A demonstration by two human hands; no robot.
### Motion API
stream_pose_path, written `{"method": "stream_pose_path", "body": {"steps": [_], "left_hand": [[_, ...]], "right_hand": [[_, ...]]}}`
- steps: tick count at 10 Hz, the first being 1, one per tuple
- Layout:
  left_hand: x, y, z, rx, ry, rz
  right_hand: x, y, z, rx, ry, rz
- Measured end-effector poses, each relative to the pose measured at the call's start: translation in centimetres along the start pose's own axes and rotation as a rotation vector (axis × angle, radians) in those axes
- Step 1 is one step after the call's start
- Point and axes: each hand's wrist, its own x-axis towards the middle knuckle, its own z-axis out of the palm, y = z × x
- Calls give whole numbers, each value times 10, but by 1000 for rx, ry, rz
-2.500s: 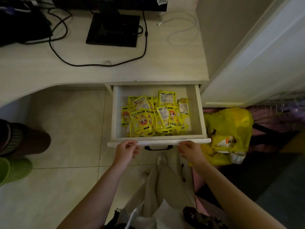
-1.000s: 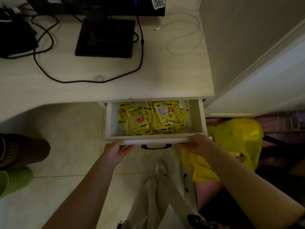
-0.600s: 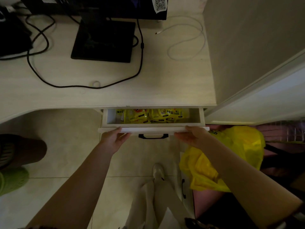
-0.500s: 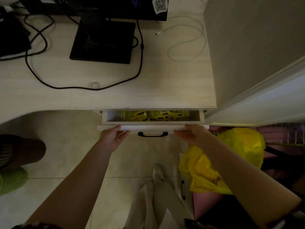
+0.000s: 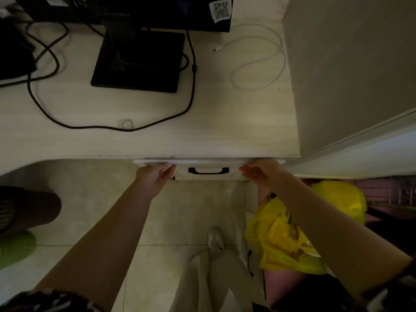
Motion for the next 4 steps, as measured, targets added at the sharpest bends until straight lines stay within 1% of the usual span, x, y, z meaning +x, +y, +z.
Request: {"method": "stream_pose_path", "body": {"steps": [2,3,4], "left_hand": [[3,3,5,12,10,-13],[-2,2,1,39,5,-21],[-8,-1,-2,136,-3,6]], "right_hand": [[0,-2,4,9,11,-51],[-1,2,3,-31,25,-56],[-5,7,1,-113,69,-69]]}}
